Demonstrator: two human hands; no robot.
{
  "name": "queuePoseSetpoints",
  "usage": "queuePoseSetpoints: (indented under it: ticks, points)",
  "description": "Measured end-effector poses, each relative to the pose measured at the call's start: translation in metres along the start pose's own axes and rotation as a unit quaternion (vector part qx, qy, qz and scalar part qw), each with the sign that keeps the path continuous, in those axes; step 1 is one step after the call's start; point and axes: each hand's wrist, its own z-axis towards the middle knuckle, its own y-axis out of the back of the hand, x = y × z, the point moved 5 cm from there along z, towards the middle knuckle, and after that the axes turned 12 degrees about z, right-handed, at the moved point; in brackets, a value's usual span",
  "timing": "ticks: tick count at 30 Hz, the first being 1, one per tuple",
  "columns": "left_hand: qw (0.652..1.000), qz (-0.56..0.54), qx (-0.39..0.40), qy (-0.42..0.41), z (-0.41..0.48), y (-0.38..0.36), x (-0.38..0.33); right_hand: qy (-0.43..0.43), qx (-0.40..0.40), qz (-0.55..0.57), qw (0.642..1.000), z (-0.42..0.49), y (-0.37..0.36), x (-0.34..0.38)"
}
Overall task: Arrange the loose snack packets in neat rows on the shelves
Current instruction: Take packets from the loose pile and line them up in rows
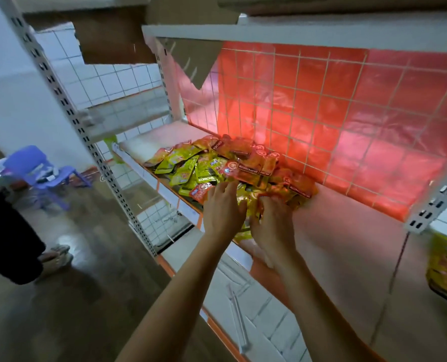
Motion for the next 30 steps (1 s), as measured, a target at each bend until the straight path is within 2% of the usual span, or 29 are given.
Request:
queuePoseSetpoints:
  ticks: [7,13,17,22,30]
  points:
    - [1.000,-0.027,-0.003,-0.014,0.068,-0.014,0.028,-0.055,-0.037,0.010,0.998,0.067,-0.018,0.000]
    - [0.997,-0.024,-0.024,-0.065,0.144,-0.021,0.055,-0.102,-0.113,0.045,0.987,0.133,-0.032,0.010]
    - [0.996,-0.036,-0.002,-0.081,0.196,-0.026,0.069,-0.146,-0.152,0.034,0.977,0.181,-0.040,0.021]
    - [0.993,-0.055,0.050,-0.092,0.232,-0.042,0.079,-0.172,-0.150,-0.019,0.973,0.224,-0.051,0.023]
    - [0.980,-0.112,0.112,-0.117,0.255,-0.057,0.075,-0.242,-0.094,-0.078,0.963,0.244,-0.078,0.017]
